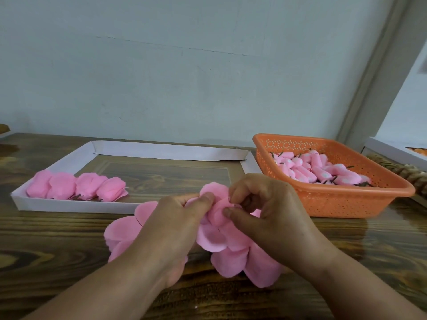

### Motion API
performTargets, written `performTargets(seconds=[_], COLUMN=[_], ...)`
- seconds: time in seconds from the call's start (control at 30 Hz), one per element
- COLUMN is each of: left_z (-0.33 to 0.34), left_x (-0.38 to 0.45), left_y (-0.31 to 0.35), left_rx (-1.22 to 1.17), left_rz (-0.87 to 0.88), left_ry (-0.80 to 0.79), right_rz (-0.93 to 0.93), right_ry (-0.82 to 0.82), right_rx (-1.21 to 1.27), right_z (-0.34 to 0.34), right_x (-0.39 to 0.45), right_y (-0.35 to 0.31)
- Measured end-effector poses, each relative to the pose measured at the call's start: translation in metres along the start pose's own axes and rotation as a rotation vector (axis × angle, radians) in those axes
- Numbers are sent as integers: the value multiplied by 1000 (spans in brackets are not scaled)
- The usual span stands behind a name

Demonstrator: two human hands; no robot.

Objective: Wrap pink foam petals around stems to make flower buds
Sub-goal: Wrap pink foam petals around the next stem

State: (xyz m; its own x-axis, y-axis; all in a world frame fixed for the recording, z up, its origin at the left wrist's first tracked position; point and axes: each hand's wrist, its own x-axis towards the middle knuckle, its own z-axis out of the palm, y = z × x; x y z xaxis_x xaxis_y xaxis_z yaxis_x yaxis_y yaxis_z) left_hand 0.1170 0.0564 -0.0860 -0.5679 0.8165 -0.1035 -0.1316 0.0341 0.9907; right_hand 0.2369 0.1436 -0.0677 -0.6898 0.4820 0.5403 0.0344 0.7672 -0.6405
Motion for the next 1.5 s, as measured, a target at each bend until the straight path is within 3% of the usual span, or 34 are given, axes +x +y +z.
performTargets(seconds=[0.43, 0.7, 0.77, 0.9, 1.17, 1.3, 1.5], left_z=[1, -5, -3, 0, -1, -2, 0], left_x=[-7, 0, -2, -2, 3, 1, -11], left_y=[1, -3, 0, -3, 3, 5, 7], left_rx=[95, -128, -119, -28, -3, 41, 327], left_rz=[134, 165, 187, 176, -30, -13, 222], left_ry=[-147, -173, -233, -147, 196, 194, 66], right_rz=[186, 205, 217, 220, 129, 3, -150], right_ry=[-40, 106, 175, 218, 27, -68, -138], right_rx=[29, 117, 168, 174, 27, -79, -199], right_z=[-6, -7, -9, -7, -8, -8, -10], right_x=[6, 6, 8, 7, 6, 5, 5], right_y=[-4, -3, -1, -1, -4, -7, -12])
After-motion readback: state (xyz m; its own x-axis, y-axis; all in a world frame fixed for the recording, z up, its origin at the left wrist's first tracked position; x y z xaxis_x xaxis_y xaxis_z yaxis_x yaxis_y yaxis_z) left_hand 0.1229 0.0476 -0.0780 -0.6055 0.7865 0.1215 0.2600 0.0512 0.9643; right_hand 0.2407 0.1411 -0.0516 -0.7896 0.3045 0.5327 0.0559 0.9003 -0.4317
